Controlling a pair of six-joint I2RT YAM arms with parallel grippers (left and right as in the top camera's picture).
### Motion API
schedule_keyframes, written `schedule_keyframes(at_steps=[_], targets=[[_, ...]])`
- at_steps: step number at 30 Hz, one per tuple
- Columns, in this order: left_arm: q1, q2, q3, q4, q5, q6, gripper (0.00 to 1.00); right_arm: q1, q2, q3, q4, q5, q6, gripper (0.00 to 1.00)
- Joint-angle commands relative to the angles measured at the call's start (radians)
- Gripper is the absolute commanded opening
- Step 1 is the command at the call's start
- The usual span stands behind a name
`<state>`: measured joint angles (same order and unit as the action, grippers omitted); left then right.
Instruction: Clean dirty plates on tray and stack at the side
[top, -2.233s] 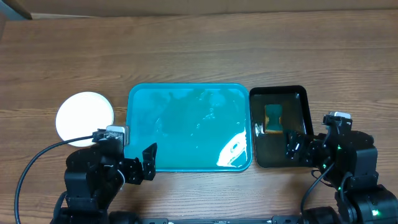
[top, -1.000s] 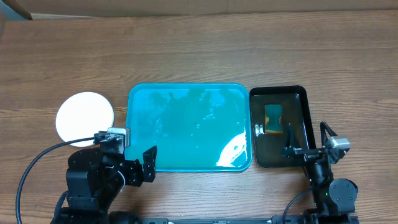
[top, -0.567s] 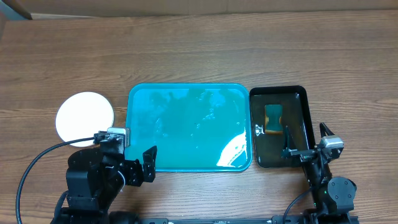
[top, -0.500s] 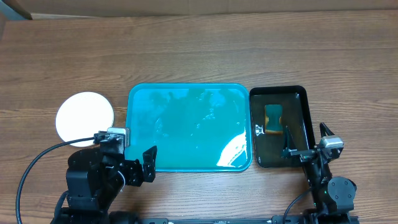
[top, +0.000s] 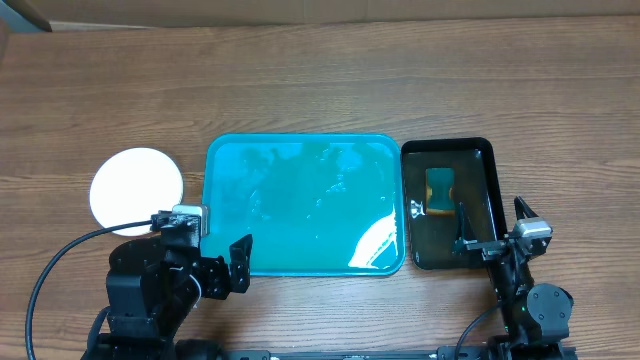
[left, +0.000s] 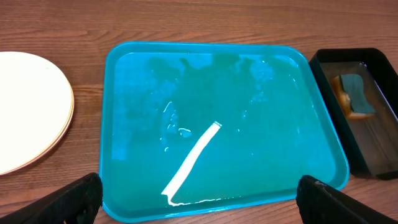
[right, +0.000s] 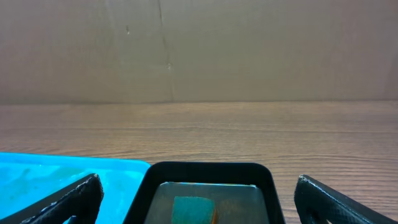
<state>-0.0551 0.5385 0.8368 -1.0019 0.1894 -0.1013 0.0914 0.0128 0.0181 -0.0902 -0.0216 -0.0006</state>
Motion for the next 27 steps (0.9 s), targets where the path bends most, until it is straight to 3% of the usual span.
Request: schedule_keyframes(at_steps=[1,9,13,18,27], targets=[[-0.004,-0.008,-0.005,0.004,-0.006,-0.010,1.00,-0.008,-0.010,-0.010,0.006,0.002,-0.004,1.00],[-0.004,-0.044,-0.024,0.032,-0.097,0.001,1.00,-0.008,-0.010,-0.010,0.006,0.002,-0.004,1.00],[0.012,-0.184,-0.199,0.226,-0.109,-0.011,1.00,-0.008,-0.010,-0.010,0.006,0.002,-0.004,1.00],[0.066,-0.452,-0.570,0.605,-0.003,-0.038,1.00,-0.008,-0.010,-0.010,0.006,0.002,-0.004,1.00],[0.072,-0.535,-0.791,0.933,-0.013,-0.037,1.00,-0.008,-0.010,-0.010,0.006,0.002,-0.004,1.00]])
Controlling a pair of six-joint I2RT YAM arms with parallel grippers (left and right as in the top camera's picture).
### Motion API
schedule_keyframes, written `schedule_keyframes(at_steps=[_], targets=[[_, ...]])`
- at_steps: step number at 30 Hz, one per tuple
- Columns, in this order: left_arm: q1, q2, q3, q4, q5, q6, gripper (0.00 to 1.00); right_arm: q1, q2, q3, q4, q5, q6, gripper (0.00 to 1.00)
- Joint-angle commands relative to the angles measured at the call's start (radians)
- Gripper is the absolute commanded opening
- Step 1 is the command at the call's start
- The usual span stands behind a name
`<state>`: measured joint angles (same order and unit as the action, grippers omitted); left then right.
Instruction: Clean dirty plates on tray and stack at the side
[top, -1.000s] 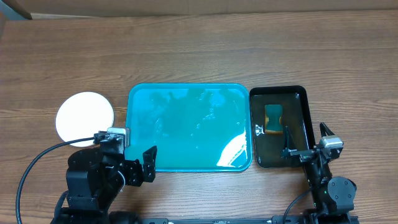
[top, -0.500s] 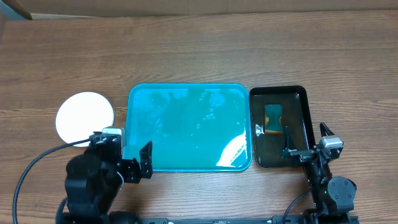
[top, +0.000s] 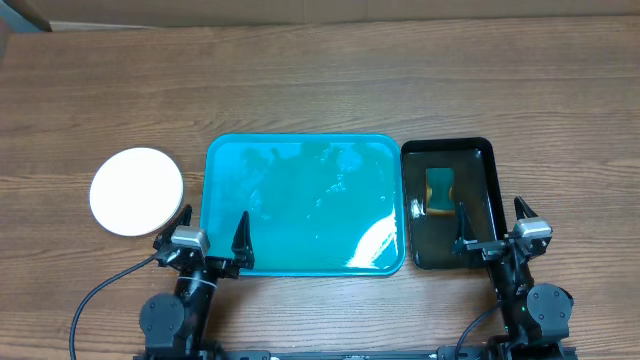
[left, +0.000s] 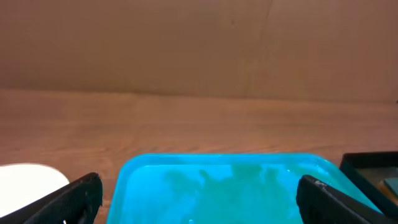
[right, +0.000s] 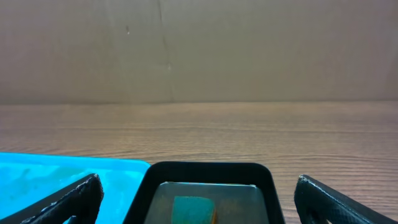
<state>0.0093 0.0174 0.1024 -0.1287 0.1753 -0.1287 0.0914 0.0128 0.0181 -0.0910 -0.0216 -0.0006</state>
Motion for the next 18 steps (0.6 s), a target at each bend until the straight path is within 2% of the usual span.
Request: schedule_keyframes(at_steps=[1,10,16,18], targets=[[0.007,-0.014,-0.072,0.076,0.002,-0.010,1.00,-0.008,-0.010,-0.010,0.006,0.002,-0.004,1.00],[0.007,-0.014,-0.098,0.071,-0.001,-0.006,1.00,-0.008,-0.010,-0.010,0.006,0.002,-0.004,1.00],[0.007,-0.014,-0.098,0.203,-0.006,0.023,1.00,-0.008,-0.010,-0.010,0.007,0.002,-0.004,1.00],[0.007,-0.014,-0.098,0.179,-0.006,0.028,1.00,-0.008,-0.010,-0.010,0.007,0.002,-0.004,1.00]])
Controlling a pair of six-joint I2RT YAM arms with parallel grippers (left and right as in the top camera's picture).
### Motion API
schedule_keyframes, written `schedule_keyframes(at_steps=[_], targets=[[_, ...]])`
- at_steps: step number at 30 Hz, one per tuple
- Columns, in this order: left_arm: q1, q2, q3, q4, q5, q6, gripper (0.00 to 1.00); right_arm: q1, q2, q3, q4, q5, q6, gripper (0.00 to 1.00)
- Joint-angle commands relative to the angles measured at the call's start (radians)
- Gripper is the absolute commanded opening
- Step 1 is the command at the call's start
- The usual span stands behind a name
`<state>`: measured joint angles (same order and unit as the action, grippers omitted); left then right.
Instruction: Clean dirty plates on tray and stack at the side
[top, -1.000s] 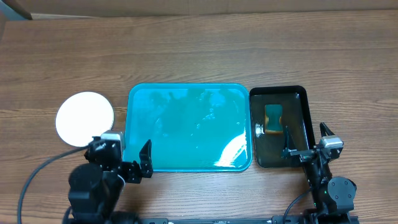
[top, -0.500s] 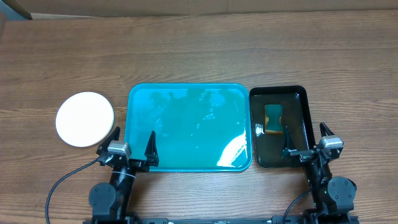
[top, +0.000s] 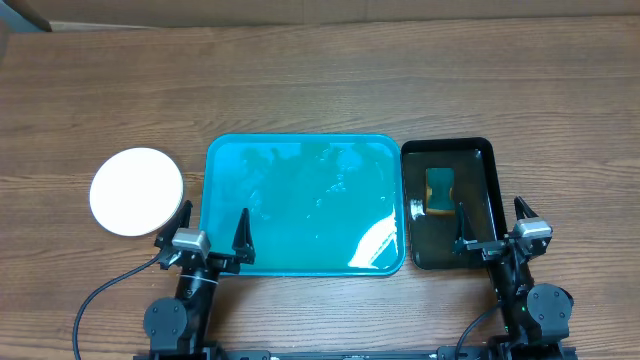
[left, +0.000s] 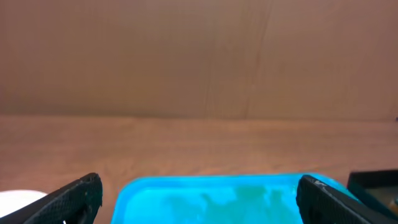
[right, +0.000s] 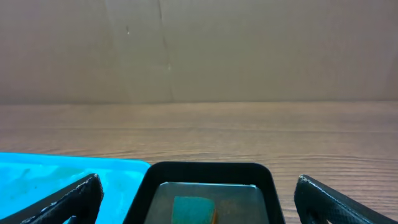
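A stack of white plates (top: 137, 191) sits on the table left of the turquoise tray (top: 300, 205), which carries only wet streaks. My left gripper (top: 205, 240) rests low at the tray's near left corner, open, nothing between its fingers (left: 74, 199); its view shows the tray's (left: 217, 199) near edge. My right gripper (top: 492, 238) is parked open at the near end of the black bin (top: 480, 155), fingers (right: 68, 202) wide apart. The green-and-yellow sponge (top: 439, 190) lies in the bin's water, also visible as the sponge (right: 193, 210) in the right wrist view.
A brown cardboard wall (right: 199, 50) stands along the table's far side. Bare wood tabletop (top: 320, 80) lies beyond the tray and bin. A black cable (top: 95, 300) loops at the near left.
The left wrist camera has tilted up a little, showing less of the tray and more of the back wall. The right arm has not moved.
The left arm was raised over the tray's near left corner, its camera looking down on the tray and the plates. Then it was folded low at the table's near edge, looking level across the tray, where it stays. The right arm stayed parked throughout.
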<state>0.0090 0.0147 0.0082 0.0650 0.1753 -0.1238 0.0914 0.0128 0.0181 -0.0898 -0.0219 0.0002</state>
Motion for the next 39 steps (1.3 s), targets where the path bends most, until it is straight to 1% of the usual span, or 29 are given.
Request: schedule_keyframes(at_steps=[1,2,3,39], targets=[[0.008,-0.011,-0.004,-0.046,-0.006,0.023,1.00,-0.008,-0.010,-0.010,0.005,0.003,-0.004,1.00],[0.008,-0.011,-0.004,-0.111,-0.005,0.014,1.00,-0.008,-0.010,-0.010,0.005,0.002,-0.005,1.00],[0.008,-0.011,-0.004,-0.127,-0.006,-0.004,1.00,-0.008,-0.010,-0.010,0.006,0.002,-0.005,1.00],[0.008,-0.011,-0.004,-0.125,0.000,-0.004,1.00,-0.008,-0.010,-0.010,0.005,0.002,-0.004,1.00]])
